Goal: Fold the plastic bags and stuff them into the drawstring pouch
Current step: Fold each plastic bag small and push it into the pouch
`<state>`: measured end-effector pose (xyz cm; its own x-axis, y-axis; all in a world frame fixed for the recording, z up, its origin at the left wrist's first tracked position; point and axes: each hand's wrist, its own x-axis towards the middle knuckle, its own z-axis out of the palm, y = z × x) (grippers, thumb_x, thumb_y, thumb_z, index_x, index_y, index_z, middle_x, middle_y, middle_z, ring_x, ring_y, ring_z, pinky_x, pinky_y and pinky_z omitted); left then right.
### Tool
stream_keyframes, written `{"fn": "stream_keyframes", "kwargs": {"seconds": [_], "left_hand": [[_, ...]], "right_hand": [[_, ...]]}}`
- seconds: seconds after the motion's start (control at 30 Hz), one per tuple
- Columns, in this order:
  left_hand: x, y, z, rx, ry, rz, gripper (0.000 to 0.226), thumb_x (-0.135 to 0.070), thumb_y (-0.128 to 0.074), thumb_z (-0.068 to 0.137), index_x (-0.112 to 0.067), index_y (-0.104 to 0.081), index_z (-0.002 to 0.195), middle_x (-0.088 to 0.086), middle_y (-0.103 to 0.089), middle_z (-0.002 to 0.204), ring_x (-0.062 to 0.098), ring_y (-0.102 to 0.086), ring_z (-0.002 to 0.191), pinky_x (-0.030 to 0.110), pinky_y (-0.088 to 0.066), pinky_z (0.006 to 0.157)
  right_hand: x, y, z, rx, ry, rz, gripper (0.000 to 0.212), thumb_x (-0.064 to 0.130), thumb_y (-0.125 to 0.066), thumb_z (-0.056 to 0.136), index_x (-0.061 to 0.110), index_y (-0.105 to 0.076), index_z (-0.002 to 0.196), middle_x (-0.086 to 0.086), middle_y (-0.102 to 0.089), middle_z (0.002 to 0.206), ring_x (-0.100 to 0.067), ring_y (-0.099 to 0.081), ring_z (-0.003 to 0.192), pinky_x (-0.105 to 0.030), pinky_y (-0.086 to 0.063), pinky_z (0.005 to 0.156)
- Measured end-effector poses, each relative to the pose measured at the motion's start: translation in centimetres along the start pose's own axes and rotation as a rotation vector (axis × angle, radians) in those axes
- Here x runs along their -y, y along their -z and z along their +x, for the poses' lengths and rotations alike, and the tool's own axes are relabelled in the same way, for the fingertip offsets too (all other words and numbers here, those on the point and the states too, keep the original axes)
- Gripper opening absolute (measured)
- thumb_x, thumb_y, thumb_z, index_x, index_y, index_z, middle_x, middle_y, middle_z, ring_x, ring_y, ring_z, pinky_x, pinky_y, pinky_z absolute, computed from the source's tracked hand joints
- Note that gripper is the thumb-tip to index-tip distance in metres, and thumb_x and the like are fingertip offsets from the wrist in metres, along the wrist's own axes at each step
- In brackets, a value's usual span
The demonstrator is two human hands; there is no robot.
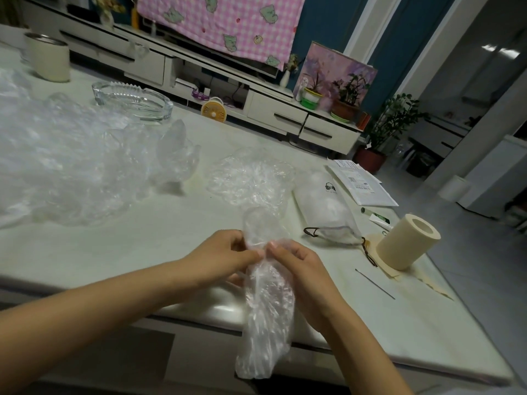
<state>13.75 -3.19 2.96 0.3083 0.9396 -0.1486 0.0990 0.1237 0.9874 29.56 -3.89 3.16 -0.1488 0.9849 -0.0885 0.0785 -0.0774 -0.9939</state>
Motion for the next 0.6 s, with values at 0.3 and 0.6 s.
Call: {"fn": "stream_keyframes", "kwargs": {"seconds": [0.3,0.6], "left_hand": [[-0.4,-0.3,1.0,0.01,0.197,-0.339,0.019,-0.006,-0.04,0.087,0.002,-0.057,0.084,0.008,-0.055,0.059,0.019,-0.05,0.051,0.023,-0.047,0.051],[-0.3,0.0,0.4,0.291,0.327,-0.393,0.012,-0.016,-0.054,0.083,-0.006,-0.056,0.089,0.002,-0.059,0.061,0.013,-0.057,0.05,0.023,-0.048,0.048]], "right_hand": [[0.5,0.5,0.3,-0.026,-0.032,0.036,0.035,-0.015,-0.049,0.081,0.009,-0.072,0.071,-0.008,-0.068,0.076,-0.021,-0.062,0.071,-0.03,-0.05,0.069],[0.6,0.5,0.2,-0.077,0.07,-0.073,0.05,-0.016,-0.041,0.081,0.017,-0.074,0.065,0.007,-0.071,0.08,-0.011,-0.064,0.08,-0.025,-0.05,0.071]]}}
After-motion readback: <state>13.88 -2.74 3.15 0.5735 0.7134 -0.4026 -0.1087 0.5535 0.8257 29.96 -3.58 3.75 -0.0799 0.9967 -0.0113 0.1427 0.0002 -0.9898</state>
